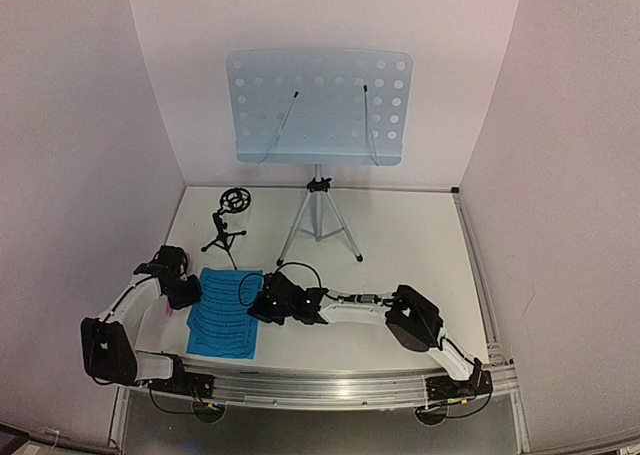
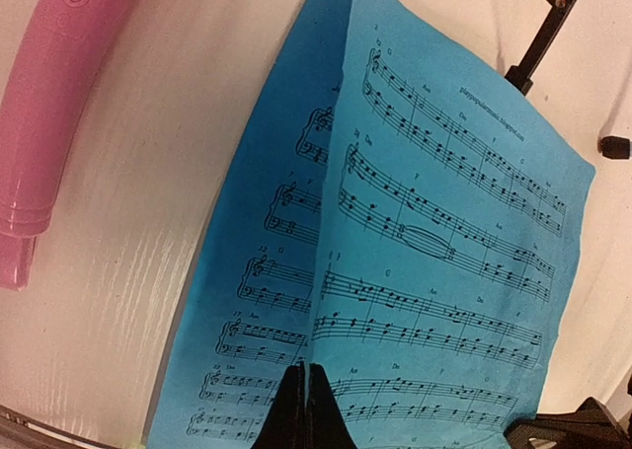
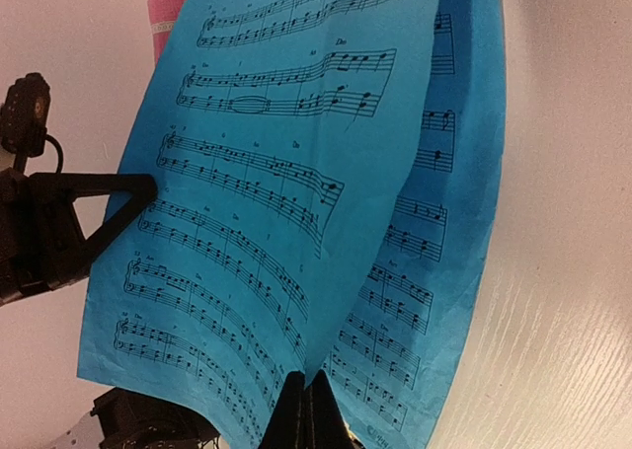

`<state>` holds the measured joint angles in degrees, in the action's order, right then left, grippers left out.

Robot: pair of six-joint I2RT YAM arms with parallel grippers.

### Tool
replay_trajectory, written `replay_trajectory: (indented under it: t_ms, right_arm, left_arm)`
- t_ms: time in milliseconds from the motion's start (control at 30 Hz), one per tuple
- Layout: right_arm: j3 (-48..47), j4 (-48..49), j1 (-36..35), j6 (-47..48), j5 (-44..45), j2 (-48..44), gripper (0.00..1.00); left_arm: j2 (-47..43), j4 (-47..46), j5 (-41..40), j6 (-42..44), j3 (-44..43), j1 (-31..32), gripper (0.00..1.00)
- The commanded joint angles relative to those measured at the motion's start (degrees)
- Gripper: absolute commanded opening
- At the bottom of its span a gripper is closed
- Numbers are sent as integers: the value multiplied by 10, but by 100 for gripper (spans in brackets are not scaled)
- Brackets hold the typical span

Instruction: Pack up the instrument practice props

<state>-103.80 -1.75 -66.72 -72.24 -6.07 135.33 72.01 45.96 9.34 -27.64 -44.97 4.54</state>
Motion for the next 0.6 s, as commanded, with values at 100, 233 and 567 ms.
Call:
replay_trajectory:
  t_ms: [100,233,567]
  right_arm:
    - [-4,1,8,-5,21,18,0]
    - [0,3,12,-9,11,20,0]
    - [18,6,11,-22,-12,13,0]
  left_arm:
    - [11,-27,-18,19,-3,-3,0]
    - [12,-7,-22,-1,-4,-2,0]
    - [19,8,-28,-17,7,-3,0]
